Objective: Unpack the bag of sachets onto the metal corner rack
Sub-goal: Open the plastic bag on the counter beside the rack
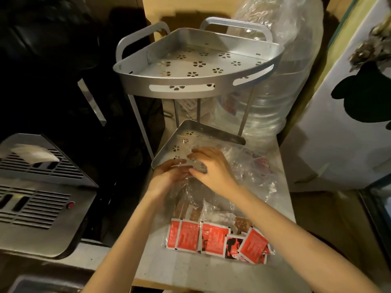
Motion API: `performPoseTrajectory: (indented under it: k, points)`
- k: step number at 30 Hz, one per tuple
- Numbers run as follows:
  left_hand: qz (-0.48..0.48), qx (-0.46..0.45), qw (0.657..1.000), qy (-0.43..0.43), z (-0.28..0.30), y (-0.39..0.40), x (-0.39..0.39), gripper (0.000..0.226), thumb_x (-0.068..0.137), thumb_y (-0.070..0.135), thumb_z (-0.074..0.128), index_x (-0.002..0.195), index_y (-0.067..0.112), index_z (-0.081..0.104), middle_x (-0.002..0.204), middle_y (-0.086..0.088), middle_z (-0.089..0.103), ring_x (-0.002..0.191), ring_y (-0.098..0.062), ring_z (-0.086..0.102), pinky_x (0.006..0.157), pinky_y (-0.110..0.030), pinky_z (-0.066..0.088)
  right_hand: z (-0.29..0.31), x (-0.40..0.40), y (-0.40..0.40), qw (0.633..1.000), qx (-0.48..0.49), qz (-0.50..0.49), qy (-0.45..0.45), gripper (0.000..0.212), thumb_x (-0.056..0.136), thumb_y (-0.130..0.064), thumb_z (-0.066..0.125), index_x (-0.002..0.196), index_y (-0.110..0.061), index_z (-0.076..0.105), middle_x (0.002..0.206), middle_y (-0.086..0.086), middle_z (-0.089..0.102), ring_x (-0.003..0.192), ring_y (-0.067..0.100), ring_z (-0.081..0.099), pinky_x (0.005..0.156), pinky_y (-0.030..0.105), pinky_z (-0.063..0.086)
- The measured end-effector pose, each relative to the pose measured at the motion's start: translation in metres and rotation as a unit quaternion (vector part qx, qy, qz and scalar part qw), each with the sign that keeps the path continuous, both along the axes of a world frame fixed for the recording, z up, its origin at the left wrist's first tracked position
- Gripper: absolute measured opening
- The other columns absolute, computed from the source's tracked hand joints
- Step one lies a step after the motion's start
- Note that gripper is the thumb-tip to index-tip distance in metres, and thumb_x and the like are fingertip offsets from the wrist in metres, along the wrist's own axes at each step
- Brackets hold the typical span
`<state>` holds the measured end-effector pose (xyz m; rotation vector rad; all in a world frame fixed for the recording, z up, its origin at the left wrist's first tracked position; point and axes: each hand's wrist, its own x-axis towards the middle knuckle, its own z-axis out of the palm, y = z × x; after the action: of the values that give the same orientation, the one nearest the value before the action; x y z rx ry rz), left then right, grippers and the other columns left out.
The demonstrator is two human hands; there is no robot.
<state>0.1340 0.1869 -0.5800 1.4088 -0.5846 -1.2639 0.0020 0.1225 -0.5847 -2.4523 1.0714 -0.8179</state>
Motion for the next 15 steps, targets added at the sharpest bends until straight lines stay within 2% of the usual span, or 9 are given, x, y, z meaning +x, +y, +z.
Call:
performPoseTrajectory:
  k: [3, 6, 8, 11, 15]
  points:
    - [-0.014, -0.008, 1.0, -0.017, 0.0036, 0.002, 0.0018, 0.022, 0.074, 0.0, 0.062, 0.092, 0.012, 0.068, 0.092, -0.014, 0.072, 0.085, -0.026, 0.07, 0.069, -0.029, 0.054, 0.0022, 0.0046, 0.0017, 0.999, 0.015, -0.008, -0.036, 0.024, 0.073, -0.017, 0.07, 0.096, -0.011, 0.071, 0.106, 0.009, 0.07, 0.104, 0.03, 0.062, 0.093, 0.042, 0.042]
    - [-0.044, -0.025, 0.996, -0.07, 0.0039, 0.0008, 0.0037, 0.024, 0.076, -0.002, 0.062, 0.087, 0.019, 0.067, 0.088, -0.008, 0.07, 0.083, -0.022, 0.068, 0.07, -0.026, 0.052, 0.0011, 0.0064, -0.001, 0.998, 0.017, 0.002, -0.053, 0.017, 0.072, -0.019, 0.066, 0.085, -0.011, 0.073, 0.094, 0.007, 0.073, 0.092, 0.03, 0.066, 0.083, 0.045, 0.051]
    - [-0.057, -0.032, 0.994, -0.091, 0.0052, 0.0006, 0.0045, 0.024, 0.076, -0.002, 0.064, 0.089, 0.019, 0.066, 0.085, -0.006, 0.07, 0.077, -0.016, 0.068, 0.066, -0.021, 0.053, 0.0008, 0.0073, -0.0021, 0.997, 0.033, 0.005, -0.065, 0.014, 0.073, -0.02, 0.065, 0.081, -0.012, 0.073, 0.09, 0.005, 0.074, 0.088, 0.028, 0.066, 0.08, 0.045, 0.051]
    - [-0.065, -0.041, 0.994, -0.082, 0.0041, 0.0005, 0.0047, 0.022, 0.076, 0.002, 0.068, 0.09, 0.019, 0.066, 0.089, -0.009, 0.071, 0.081, -0.02, 0.068, 0.07, -0.022, 0.055, 0.0012, 0.0077, -0.0038, 0.995, 0.048, -0.001, -0.092, 0.013, 0.077, -0.016, 0.062, 0.08, -0.01, 0.074, 0.087, 0.006, 0.074, 0.083, 0.029, 0.067, 0.078, 0.046, 0.051]
    - [-0.05, -0.034, 0.995, -0.078, 0.0067, -0.0001, 0.0013, 0.02, 0.078, 0.0, 0.065, 0.084, 0.019, 0.064, 0.084, -0.006, 0.069, 0.076, -0.016, 0.067, 0.065, -0.016, 0.055, 0.0002, 0.0073, -0.0033, 0.995, 0.048, -0.001, -0.09, 0.016, 0.08, -0.011, 0.057, 0.083, -0.008, 0.073, 0.088, 0.006, 0.073, 0.085, 0.027, 0.066, 0.078, 0.043, 0.051]
